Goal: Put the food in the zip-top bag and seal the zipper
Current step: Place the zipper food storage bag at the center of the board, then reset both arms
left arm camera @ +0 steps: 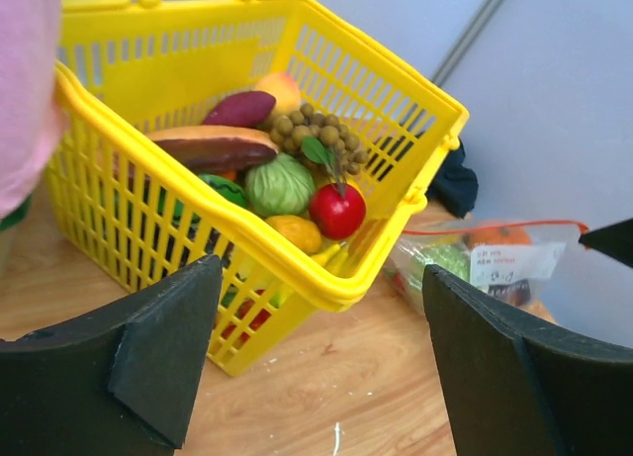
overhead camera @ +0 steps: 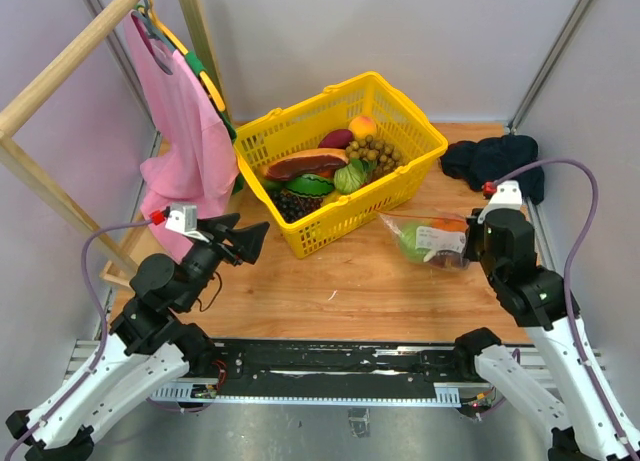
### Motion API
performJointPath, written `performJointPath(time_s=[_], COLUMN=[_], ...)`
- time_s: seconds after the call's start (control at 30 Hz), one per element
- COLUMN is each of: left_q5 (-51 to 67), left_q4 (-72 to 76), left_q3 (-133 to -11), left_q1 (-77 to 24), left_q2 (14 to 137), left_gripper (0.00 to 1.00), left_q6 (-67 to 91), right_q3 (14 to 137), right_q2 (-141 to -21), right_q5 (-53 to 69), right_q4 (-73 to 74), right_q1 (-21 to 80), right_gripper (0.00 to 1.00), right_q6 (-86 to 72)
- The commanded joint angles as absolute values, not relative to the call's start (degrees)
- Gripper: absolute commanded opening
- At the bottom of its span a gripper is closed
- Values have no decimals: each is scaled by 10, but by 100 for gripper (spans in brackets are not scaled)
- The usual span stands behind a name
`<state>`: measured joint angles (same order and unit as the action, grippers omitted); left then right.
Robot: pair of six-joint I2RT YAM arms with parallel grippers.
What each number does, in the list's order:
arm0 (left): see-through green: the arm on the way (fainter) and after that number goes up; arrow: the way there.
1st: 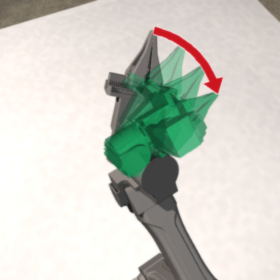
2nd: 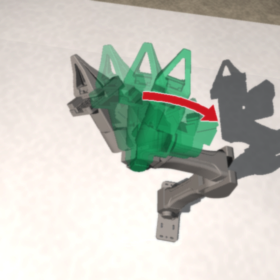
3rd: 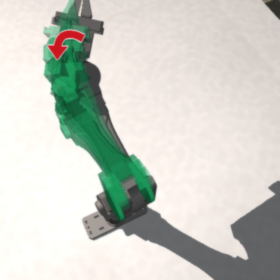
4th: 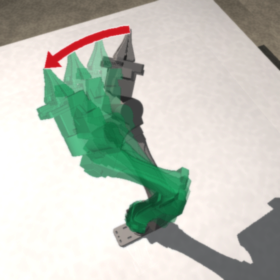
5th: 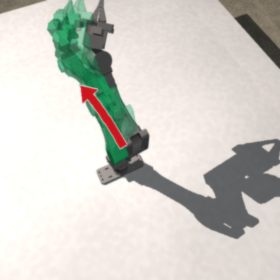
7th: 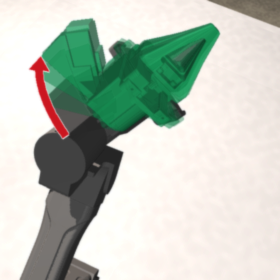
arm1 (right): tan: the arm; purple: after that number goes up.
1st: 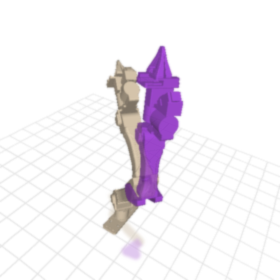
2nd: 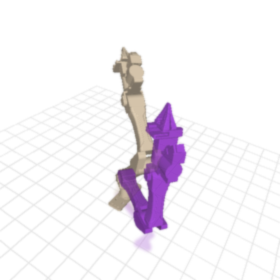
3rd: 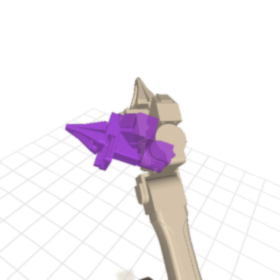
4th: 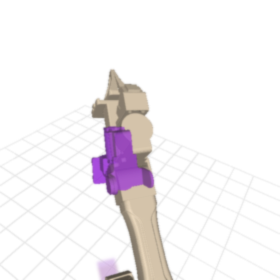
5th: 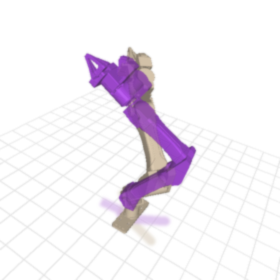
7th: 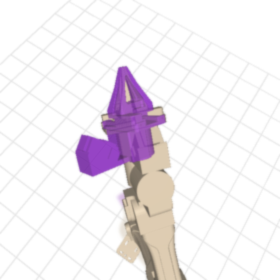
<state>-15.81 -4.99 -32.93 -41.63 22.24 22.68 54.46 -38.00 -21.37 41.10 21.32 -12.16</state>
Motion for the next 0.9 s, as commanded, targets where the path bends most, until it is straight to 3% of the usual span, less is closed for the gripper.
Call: performJointPath(time_s=[0.0, 0.13, 0.27, 0.43, 0.6, 0.87], left_q5=[-200, -199, -189, -171, -169, -236], left_q4=[-89, -98, -89, -80, -78, -49], left_q3=[-357, -372, -375, -388, -406, -346], left_q1=[-413, -413, -413, -413, -413, -413], left_q2=[198, 178, 152, 138, 124, 87], left_gripper=[86, 87, 88, 93, 96, 99], left_q6=[178, 158, 149, 155, 169, 138], right_q3=[495, 449, 445, 489, 518, 470], right_q2=[-358, -315, -269, -231, -188, -79], right_q5=[-169, -60, -36, -77, -142, -302], right_q4=[418, 393, 374, 368, 368, 335], right_q1=[207, 207, 207, 207, 207, 207], right_gripper=[12, 23, 38, 74, 99, 98], right_q6=[-170, -178, -161, -108, -59, -21])
